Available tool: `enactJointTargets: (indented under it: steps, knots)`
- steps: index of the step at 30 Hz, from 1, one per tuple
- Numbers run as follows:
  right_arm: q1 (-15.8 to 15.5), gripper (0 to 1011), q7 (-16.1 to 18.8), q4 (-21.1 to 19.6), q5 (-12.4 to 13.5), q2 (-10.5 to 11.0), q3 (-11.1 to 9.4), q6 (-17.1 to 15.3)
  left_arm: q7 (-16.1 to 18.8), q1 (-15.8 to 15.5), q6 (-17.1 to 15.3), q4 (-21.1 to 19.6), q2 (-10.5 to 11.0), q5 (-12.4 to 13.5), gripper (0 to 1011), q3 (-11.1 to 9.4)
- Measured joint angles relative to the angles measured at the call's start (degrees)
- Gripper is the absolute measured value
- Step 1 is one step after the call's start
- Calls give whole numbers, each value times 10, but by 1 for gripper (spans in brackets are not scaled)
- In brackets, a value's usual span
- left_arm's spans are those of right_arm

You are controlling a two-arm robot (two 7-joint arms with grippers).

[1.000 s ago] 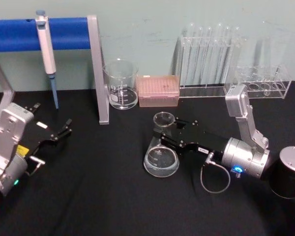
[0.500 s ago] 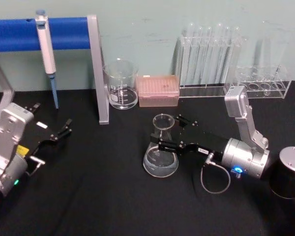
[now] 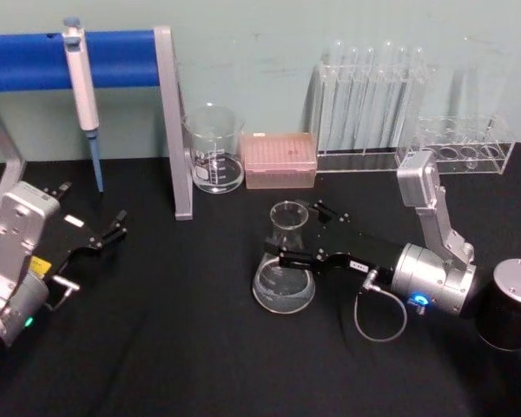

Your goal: Grasp the erlenmeyer flask with one hand, shake it three times, then place it back.

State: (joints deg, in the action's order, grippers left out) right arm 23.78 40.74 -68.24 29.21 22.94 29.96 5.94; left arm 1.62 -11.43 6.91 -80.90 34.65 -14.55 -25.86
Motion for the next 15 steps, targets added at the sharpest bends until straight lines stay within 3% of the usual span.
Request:
enactJointTargets:
  steps: [15]
  knots:
    - [1, 1000, -2, -1, 0, 1, 1, -6, 0, 0, 0, 0, 0, 0, 1001, 0]
